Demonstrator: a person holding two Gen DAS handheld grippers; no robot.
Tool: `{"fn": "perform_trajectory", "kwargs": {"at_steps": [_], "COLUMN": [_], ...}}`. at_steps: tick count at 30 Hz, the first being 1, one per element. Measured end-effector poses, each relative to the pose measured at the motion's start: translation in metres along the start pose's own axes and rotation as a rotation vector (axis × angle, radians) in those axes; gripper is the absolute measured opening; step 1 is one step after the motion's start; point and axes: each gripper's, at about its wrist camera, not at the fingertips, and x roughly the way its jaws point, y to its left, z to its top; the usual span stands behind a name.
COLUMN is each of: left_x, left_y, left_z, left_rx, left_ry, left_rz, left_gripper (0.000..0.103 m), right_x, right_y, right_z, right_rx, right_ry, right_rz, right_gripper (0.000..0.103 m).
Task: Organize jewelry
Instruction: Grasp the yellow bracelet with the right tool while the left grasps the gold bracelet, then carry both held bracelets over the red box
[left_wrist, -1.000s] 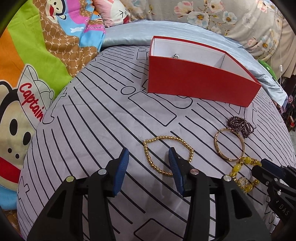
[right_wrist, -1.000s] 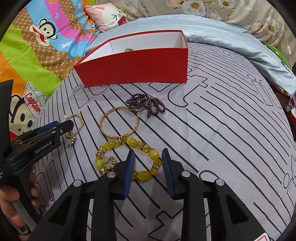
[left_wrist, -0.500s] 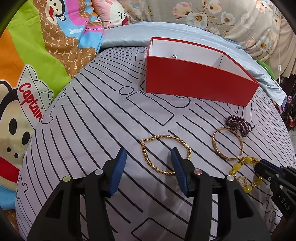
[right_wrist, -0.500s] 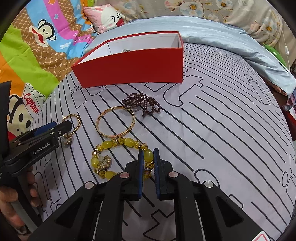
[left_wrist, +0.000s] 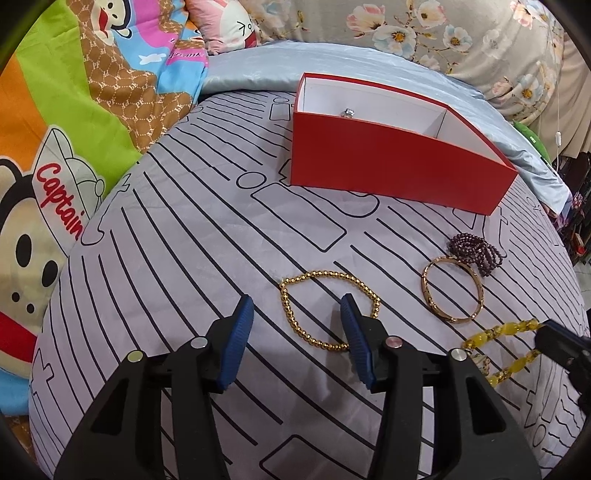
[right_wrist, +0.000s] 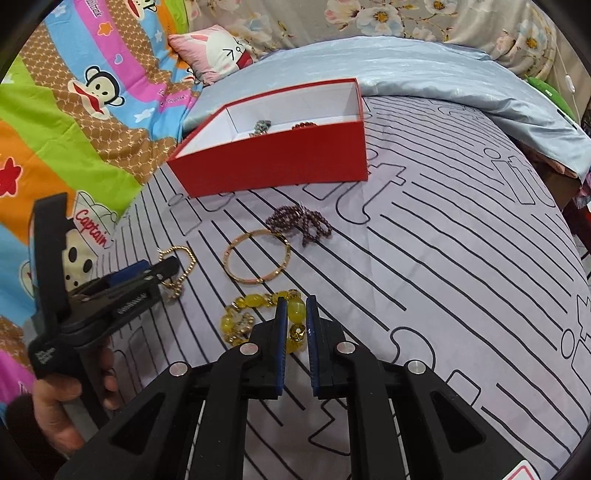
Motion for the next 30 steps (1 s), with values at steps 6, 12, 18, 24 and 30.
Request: {"fn": "perform_trajectory", "kwargs": {"at_steps": [6, 12, 18, 24, 30], "left_x": [0.002, 0.002, -0.013, -0.040, -0.064], "left_y": [0.003, 0.008, 0.006, -0.001, -0.012], "left_z": [0.001, 0.004, 0.010, 0.026, 0.039], "left_rx": [0.017, 0.004, -0.010, -0.016, 0.005], "left_ry": [-0.019, -0.010, -0.023, -0.052, -0.084], "left_rz": [0.003, -0.031, -0.068, -0.134, -0.176], "left_gripper": [0.011, 0.003, 0.003, 0.003, 0.003], "right_x": [-0.012, -0.025, -0.049, -0.077, -0.084], "right_y": [0.008, 0.018, 0.023, 0.017, 0.009], "right_z": [0.007, 0.019, 0.035, 0.054, 0.059], "right_rx": [0.000, -0.016, -0.028, -0.019, -0.006], "right_ry": [-0.020, -0.053, -0.121, -0.196, -0.209], "right_rz": [0.039, 0.065, 0.079, 0.081, 0.065], "right_gripper": [0.010, 0.010, 0.010, 0.010, 0.010]}}
